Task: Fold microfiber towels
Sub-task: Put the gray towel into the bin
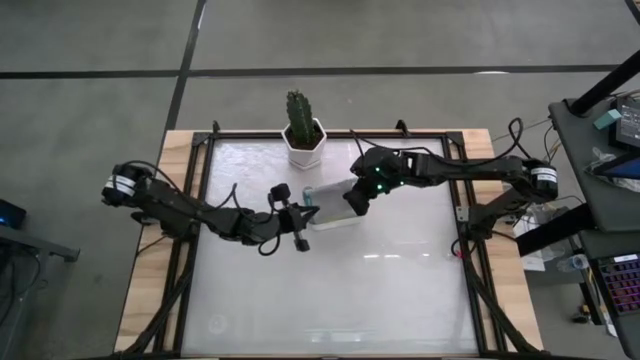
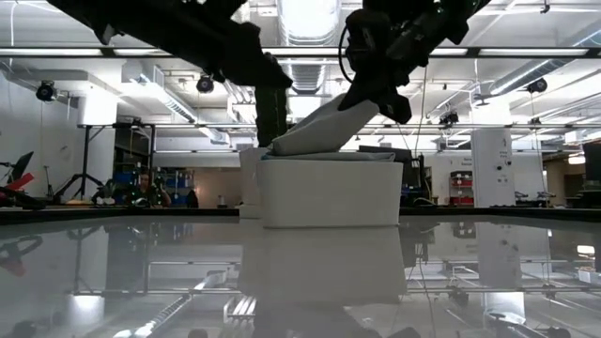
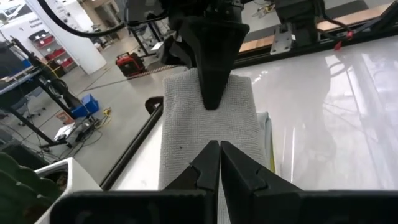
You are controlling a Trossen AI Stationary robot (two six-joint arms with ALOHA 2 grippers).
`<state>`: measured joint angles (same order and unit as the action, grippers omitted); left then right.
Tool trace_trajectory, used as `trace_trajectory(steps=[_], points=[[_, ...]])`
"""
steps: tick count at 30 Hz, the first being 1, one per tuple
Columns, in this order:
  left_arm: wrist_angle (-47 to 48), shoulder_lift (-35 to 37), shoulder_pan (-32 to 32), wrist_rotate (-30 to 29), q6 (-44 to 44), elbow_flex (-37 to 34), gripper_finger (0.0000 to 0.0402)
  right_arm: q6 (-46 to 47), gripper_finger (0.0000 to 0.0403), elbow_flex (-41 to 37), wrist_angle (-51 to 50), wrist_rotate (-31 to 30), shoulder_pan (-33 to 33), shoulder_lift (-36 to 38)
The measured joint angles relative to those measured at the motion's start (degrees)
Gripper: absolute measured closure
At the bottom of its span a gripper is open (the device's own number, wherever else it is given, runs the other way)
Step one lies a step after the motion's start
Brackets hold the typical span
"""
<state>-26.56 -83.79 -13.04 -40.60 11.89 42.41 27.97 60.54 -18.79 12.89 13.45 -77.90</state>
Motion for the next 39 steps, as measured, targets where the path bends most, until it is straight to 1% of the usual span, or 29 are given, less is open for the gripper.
trace_trajectory(steps=[3,7,9,14,17,19,23,26,29,33,39], points=[[-0.35,-1.21,0.71,0.99,-0.93,0.07,0.0402,1.57,0.039,-0.29,0.1,-1.7,0.04,-0.22],[-0.36,-1.58,2.15,6.79,-2.59,0.32,0.0402,3.17,0.039,-0.74,-1.08,-6.73,0.05,-0.66],[-0.65,-1.55,2.68,9.47,-2.63,0.62,0.0402,3.51,0.039,-0.94,-1.15,-7.02,0.2,-0.66],[-0.42,-1.55,3.81,12.17,-2.56,0.76,0.0402,4.7,0.0386,-1.46,-1.02,-7.33,0.22,-0.66],[-0.38,-1.9,4.83,16.67,-2.61,0.68,0.0402,5.3,0.0365,-1.56,-1.05,-7.43,0.2,-0.66],[-0.44,-2.54,5.25,18.51,-2.61,0.72,0.0402,5.87,0.0344,-1.56,-1.26,-7.45,0.2,-0.66],[-0.4,-3.63,6.17,19.59,-2.53,0.76,0.0402,6.99,0.0295,-1.53,-2.02,-7.45,0.22,-0.66],[-0.36,-4.84,7.2,19.95,-2.54,0.74,0.0402,6.87,0.0261,-1.03,-4.97,-7.45,0.33,-0.66],[-0.35,-6.13,7.96,21.08,-2.55,0.74,0.0402,6.64,0.0235,-0.36,-7.92,-7.47,0.46,-0.66],[-0.35,-7.24,9.04,21.3,-2.55,0.73,0.0402,5.22,0.0215,0.43,-9.23,-7.47,0.49,-0.66],[1.86,-8.96,9.98,21.94,-2.63,0.72,0.0402,1.54,0.0212,3.37,-14.31,-7.51,2.1,-0.66]])
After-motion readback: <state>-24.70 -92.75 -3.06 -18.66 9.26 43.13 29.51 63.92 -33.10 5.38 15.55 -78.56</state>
